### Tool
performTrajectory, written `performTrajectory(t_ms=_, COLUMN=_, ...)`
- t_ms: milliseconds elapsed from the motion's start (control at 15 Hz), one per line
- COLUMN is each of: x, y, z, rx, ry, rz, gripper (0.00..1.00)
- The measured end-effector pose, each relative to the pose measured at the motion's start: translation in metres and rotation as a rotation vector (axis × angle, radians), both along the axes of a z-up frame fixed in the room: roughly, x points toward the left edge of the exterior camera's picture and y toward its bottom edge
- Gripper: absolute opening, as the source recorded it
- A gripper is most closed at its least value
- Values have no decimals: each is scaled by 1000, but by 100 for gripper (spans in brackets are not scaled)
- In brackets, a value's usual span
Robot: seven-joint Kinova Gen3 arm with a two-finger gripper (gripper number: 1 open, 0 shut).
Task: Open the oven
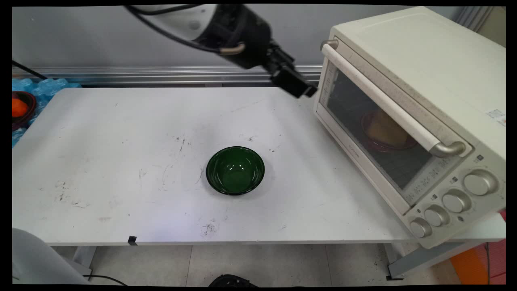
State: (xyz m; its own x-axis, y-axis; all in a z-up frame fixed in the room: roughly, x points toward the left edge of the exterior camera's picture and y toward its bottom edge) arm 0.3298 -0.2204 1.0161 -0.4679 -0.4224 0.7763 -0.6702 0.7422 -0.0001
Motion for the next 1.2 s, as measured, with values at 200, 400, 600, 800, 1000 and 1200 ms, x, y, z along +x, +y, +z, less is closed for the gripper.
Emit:
performTrajectory(t_ms=200, x=-21, y=-8, z=4, rx=-8, ry=26, rz=4, gripper=100)
performTrajectory(t_ms=400, x=-43, y=-18, z=7, rx=-19, ry=43, rz=3, gripper=100)
performTrajectory(t_ms=600, x=-62, y=-29, z=8, rx=-29, ry=54, rz=4, gripper=100)
performTrajectory(t_ms=800, x=-79, y=-40, z=9, rx=-37, ry=54, rz=15, gripper=100)
performTrajectory(t_ms=1000, x=-95, y=-51, z=9, rx=-47, ry=55, rz=28, gripper=100)
performTrajectory(t_ms=1200, x=-112, y=-65, z=6, rx=-56, ry=49, rz=49, gripper=100)
